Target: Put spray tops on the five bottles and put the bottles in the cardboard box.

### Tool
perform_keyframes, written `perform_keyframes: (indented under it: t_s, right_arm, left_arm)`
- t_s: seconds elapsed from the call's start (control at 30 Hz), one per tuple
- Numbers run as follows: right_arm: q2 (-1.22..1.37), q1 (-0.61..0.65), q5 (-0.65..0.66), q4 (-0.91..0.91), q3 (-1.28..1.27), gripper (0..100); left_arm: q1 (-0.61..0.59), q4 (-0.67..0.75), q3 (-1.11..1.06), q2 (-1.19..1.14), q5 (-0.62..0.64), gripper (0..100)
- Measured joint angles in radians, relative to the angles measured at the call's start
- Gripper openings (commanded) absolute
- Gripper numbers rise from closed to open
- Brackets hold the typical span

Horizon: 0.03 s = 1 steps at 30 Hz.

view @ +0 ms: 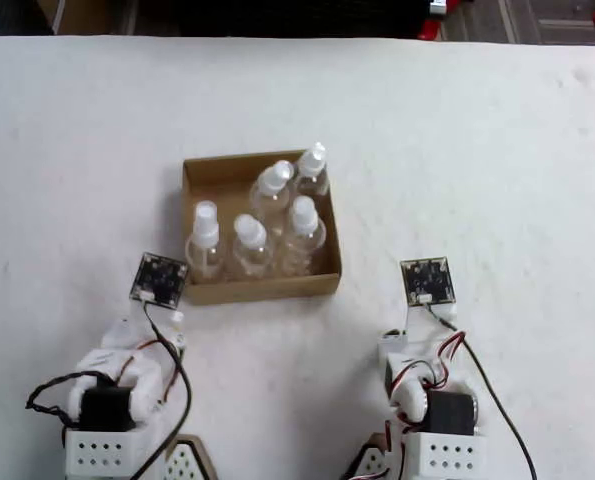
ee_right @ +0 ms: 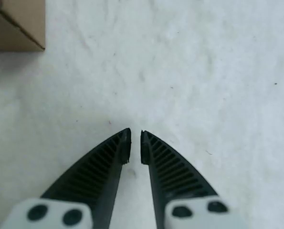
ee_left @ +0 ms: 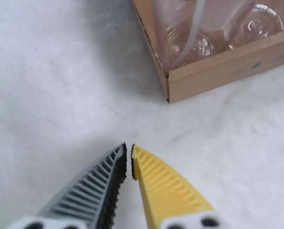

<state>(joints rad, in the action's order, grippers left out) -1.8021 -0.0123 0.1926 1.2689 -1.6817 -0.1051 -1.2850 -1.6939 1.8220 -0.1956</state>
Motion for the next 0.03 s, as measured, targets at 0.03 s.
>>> perform_keyframes:
  t_s: [0.03]
  right_arm:
    - [0.000,0.000,0.000,0.000,0.000,2.4]
  left_arm:
    - [0.000,0.000,0.000,0.000,0.000,2]
